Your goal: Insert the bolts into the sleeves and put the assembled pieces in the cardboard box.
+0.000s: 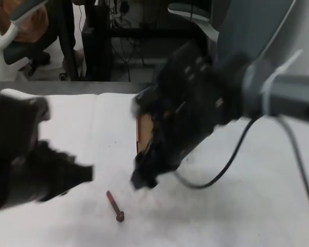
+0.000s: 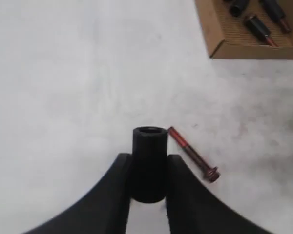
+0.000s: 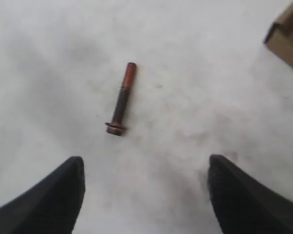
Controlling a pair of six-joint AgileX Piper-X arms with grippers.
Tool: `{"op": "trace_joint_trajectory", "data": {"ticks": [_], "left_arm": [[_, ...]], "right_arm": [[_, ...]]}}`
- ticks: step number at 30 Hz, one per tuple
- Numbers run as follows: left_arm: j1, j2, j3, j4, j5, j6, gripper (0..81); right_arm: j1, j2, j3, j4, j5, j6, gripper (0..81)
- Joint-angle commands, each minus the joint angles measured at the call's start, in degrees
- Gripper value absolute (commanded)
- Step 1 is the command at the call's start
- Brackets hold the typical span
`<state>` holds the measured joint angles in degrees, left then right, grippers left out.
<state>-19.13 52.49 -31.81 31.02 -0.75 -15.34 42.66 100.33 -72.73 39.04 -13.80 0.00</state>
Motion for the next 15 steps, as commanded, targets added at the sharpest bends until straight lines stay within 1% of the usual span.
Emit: {"op": "trace_joint_trajectory", "data": {"ticks": [1,3,9,15], "left_arm": [[2.7,-4.6,1.7,2.9,-0.4,2.5,1.7],[3.8,-7.2,2.4,4.2,-0.1,3.4,1.7],[5.3,-12.7,2.9,4.7,2.5,3.4,1.7],[5.3,-14.4,2.9,4.7,2.6,3.4,1.7]], "right_arm": [[2.2,3.1,-2.0,-1.1,-0.2,1.1,67.2],[3.0,5.7,-3.5,-1.1,0.0,1.2,67.2],[3.7,12.6,-7.8,-0.7,2.2,0.9,67.2],[4.6,16.8,-8.6,-0.7,3.0,0.4,67.2]]}}
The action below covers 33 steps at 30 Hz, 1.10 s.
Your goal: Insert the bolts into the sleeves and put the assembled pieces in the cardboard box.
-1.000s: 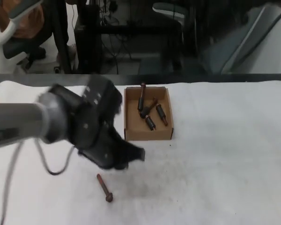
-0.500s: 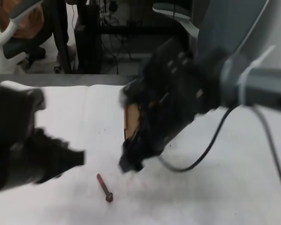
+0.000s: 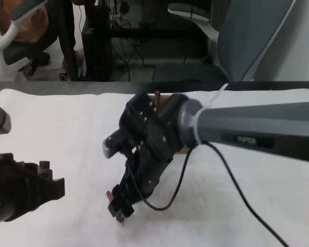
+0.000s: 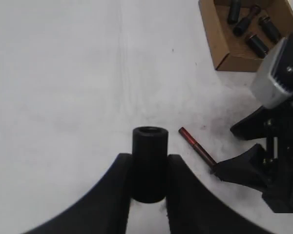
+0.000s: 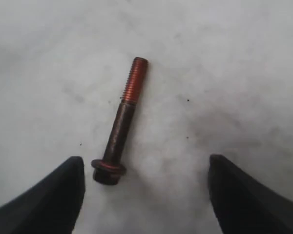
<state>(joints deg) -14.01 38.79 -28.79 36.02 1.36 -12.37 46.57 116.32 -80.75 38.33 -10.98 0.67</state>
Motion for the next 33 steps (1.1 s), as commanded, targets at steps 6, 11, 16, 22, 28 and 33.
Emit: {"op": "trace_joint_trajectory", "data": {"ticks": [6,11,16,22,28,33], "left_arm": [[0.2,-0.7,-0.1,-0.3,1.8,0.4,1.7],[0.2,-0.7,-0.1,-0.3,3.1,0.4,1.7],[0.2,-0.7,-0.1,-0.3,3.1,0.4,1.7],[0.2,-0.7,-0.1,-0.3,3.1,0.4,1.7],[0.2,-0.7,-0.1,-0.3,3.1,0.4,1.7],[0.2,-0.7,0.1,-1.3,3.1,0.4,1.7]], "right_arm": [[4.0,2.8,-0.6,-1.7,5.5,-0.7,42.7],[4.1,2.5,-0.6,1.7,7.9,-5.5,0.8],[1.7,0.6,-0.5,12.7,16.8,-16.9,0.4],[-3.9,-4.3,-0.5,18.0,20.1,-35.7,0.4],[-7.2,-8.5,-0.5,20.9,15.7,-56.4,0.4],[-6.1,-8.2,-0.3,24.7,15.8,-70.0,0.4]]}}
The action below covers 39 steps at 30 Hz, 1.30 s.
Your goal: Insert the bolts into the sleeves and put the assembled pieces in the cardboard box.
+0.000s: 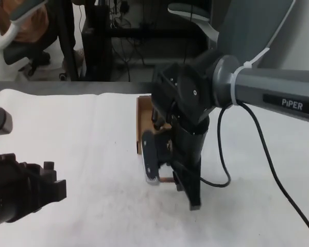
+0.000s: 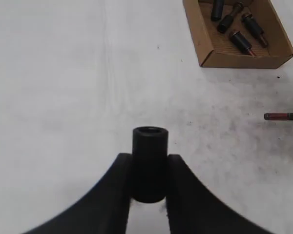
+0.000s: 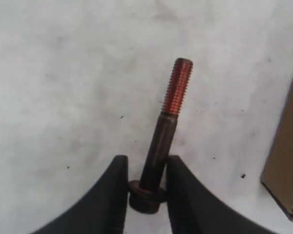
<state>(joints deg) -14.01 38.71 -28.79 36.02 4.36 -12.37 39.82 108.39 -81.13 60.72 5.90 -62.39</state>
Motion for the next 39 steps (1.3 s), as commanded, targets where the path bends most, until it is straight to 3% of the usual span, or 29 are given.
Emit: {"op": "trace_joint_trajectory", "data": {"ticks": [1,5,8,10,14,15,17,18,19,20,22,28,31,32,35,39], "left_arm": [[0.2,-0.6,0.1,-1.6,0.1,0.4,1.7],[0.2,-0.6,0.1,-1.8,0.2,0.4,1.7],[0.2,-0.6,0.1,-2.0,1.7,0.4,1.7],[0.2,-0.6,0.1,-2.5,3.5,0.4,1.7],[0.2,-0.6,0.1,-3.2,4.3,0.4,1.7],[0.2,-0.6,0.1,-3.2,4.3,0.4,1.7],[0.2,-0.6,0.1,-3.4,4.3,0.4,1.7],[0.2,-0.6,0.1,-3.5,4.3,0.4,1.7],[0.2,-0.6,0.1,-3.8,4.3,0.4,1.7],[0.2,-0.6,0.1,-4.0,4.3,0.4,1.7],[0.2,-0.6,0.1,-4.2,4.3,0.4,1.7],[0.2,-0.6,0.1,-4.2,4.3,0.3,1.7],[0.2,-0.6,0.1,-4.2,4.3,-0.4,1.7],[0.2,-0.6,0.1,-4.2,4.3,-0.6,1.7],[0.2,-0.6,0.1,-3.9,6.7,3.9,1.7],[0.2,-0.6,0.1,-6.2,17.5,18.8,1.7]], "right_arm": [[0.7,-0.2,0.4,3.2,-0.9,-11.1,0.4],[0.7,0.0,4.1,3.3,0.3,-24.4,0.4],[0.7,0.1,8.3,-0.6,7.9,-32.0,0.4],[0.7,0.1,11.0,-3.8,11.7,-34.2,0.4],[0.7,0.1,13.9,-6.1,9.4,-29.7,1.7],[0.7,0.1,13.9,-5.6,6.9,-27.3,5.9],[0.6,0.1,13.6,-4.1,0.6,-22.3,25.9],[0.6,0.1,13.6,-3.9,-1.3,-20.4,42.6],[0.6,0.1,13.6,-4.2,-1.8,-17.6,65.0],[0.6,0.1,13.6,-5.1,-1.6,-13.9,70.0],[0.6,-0.4,13.5,-7.9,-1.0,-2.9,70.0],[-0.1,-4.3,11.4,-8.6,-3.9,12.0,70.0],[-0.1,-8.2,10.5,-9.2,-4.8,27.0,70.0],[-0.1,-9.8,10.3,-9.8,-3.1,35.6,70.0],[-0.3,-14.9,10.3,-10.3,4.8,71.9,70.0],[-0.5,-20.0,11.2,-10.8,10.7,102.9,70.0]]}}
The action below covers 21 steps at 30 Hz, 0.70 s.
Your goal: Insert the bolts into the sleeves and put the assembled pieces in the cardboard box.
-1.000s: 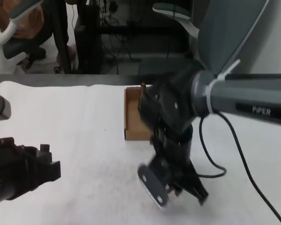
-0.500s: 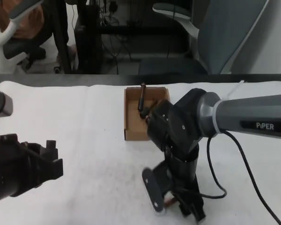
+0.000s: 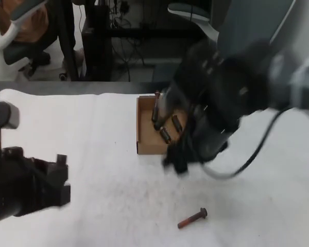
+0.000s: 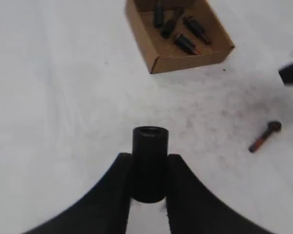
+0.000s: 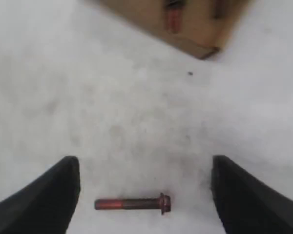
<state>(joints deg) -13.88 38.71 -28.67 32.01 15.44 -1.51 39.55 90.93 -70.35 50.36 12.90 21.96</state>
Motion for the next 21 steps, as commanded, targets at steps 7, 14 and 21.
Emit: {"op": "trace_joint_trajectory", "data": {"ticks": [7,14,21], "left_arm": [[0.1,-0.8,-0.1,-20.3,19.6,5.4,1.7],[0.1,-3.5,-0.1,-46.1,19.8,-14.5,1.7],[0.1,-5.1,-0.1,-47.1,19.9,-16.1,1.7]], "right_arm": [[-0.1,-2.8,4.3,1.0,0.6,52.6,70.0],[-0.1,-2.8,11.9,1.4,-2.3,68.2,45.6],[-0.8,-1.6,16.0,-8.9,-0.6,74.5,48.3]]}}
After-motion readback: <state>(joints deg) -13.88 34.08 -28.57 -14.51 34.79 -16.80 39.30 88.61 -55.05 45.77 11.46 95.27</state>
